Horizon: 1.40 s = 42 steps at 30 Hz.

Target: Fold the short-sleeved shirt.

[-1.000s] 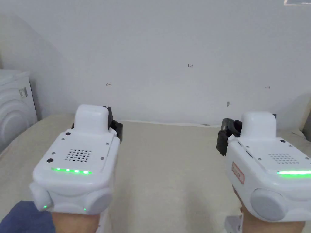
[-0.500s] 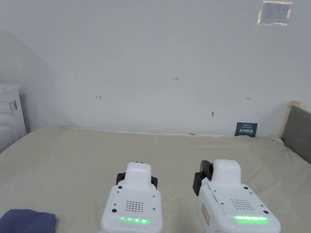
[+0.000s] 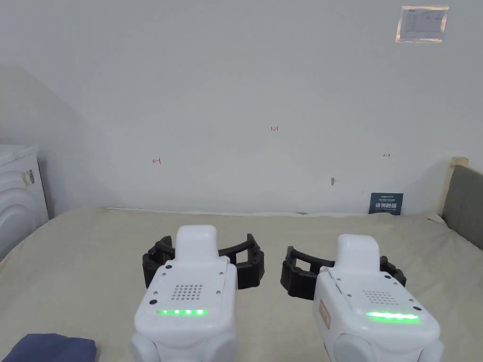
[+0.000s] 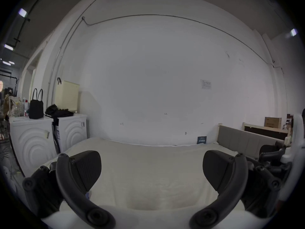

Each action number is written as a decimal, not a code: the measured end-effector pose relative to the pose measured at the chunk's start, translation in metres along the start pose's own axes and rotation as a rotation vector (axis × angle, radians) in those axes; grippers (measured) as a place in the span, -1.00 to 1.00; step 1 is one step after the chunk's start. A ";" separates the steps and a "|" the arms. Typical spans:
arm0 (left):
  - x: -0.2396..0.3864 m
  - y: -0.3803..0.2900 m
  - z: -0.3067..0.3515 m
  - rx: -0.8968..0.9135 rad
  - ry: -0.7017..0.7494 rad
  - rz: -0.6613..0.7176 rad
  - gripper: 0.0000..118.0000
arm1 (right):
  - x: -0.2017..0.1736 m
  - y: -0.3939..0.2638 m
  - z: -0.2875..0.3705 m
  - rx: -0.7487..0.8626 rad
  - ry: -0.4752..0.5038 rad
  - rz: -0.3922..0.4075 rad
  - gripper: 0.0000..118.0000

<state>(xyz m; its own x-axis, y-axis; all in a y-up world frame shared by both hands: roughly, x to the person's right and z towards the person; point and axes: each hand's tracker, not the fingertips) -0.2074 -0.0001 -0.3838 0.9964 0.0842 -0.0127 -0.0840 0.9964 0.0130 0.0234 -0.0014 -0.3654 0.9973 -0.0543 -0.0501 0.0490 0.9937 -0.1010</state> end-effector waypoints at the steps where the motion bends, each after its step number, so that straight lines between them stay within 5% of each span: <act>1: -0.001 0.001 -0.003 -0.020 0.003 0.025 1.00 | 0.000 0.002 0.001 0.004 -0.004 0.015 1.00; 5: -0.005 0.022 0.010 -0.022 0.003 0.071 1.00 | -0.004 0.011 0.010 0.014 -0.005 0.048 1.00; 8: 0.007 0.036 0.022 -0.001 0.101 -0.051 1.00 | -0.006 0.017 0.013 0.026 0.003 0.049 1.00; 14: 0.029 0.043 0.034 -0.132 0.011 -0.149 1.00 | -0.009 0.019 0.012 0.025 0.020 0.043 1.00; 19: 0.028 0.036 0.025 -0.204 0.093 -0.026 1.00 | -0.007 0.015 0.008 0.010 0.025 0.047 1.00; 21: 0.024 0.030 0.026 -0.073 0.072 0.026 1.00 | -0.007 0.013 0.008 0.003 0.013 0.063 1.00; 26: 0.014 0.029 0.014 -0.082 0.094 -0.028 1.00 | -0.007 0.010 0.007 0.002 0.017 0.084 1.00; 31: -0.004 0.019 0.000 -0.186 -0.005 0.065 1.00 | -0.010 0.015 0.006 0.018 0.017 0.082 1.00; 42: -0.012 0.029 0.016 -0.013 0.021 0.042 1.00 | -0.010 0.019 0.012 0.014 0.013 0.102 1.00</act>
<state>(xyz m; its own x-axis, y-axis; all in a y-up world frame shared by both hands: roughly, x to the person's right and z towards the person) -0.2213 0.0278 -0.3672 0.9915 0.1258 -0.0330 -0.1258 0.9920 0.0011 0.0146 0.0187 -0.3553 0.9964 0.0456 -0.0718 -0.0514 0.9954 -0.0804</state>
